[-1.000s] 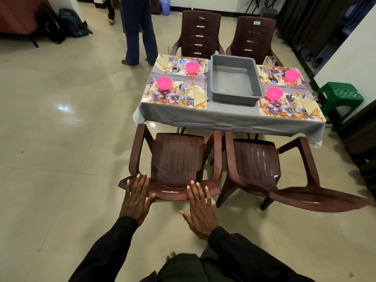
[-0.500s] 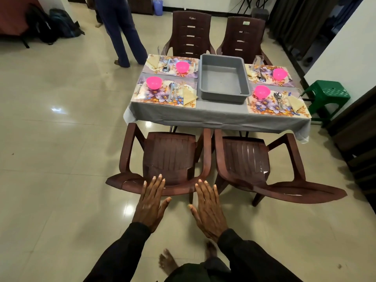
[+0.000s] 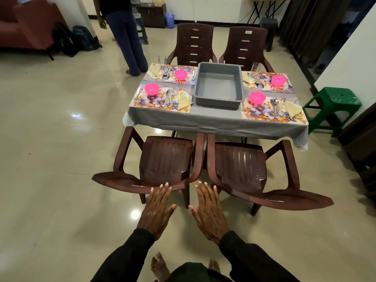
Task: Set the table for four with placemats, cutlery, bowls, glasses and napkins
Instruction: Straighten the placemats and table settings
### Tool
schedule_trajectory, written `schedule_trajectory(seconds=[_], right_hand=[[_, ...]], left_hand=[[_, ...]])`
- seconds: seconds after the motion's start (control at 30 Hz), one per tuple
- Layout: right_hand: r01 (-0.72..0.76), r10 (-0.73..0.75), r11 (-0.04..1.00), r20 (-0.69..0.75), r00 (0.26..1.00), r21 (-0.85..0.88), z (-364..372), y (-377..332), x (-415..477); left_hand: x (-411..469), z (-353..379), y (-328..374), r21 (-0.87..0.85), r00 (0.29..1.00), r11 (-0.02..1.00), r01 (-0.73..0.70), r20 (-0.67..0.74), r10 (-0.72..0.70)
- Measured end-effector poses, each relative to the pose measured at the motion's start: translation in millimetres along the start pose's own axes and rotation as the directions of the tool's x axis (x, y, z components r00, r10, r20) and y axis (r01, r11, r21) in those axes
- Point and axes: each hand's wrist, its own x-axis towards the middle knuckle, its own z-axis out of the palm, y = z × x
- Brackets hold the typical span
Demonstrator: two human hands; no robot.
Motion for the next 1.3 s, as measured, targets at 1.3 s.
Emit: schedule_trajectory(seconds=[1.3], right_hand=[[-0.312, 0.34, 0.94, -0.293, 0.893, 0.139, -140.1, 313.8, -104.9]], left_hand=[[194.3, 71.2, 331.3, -0.063, 0.866, 0.894, -0.444, 0.227, 0.446]])
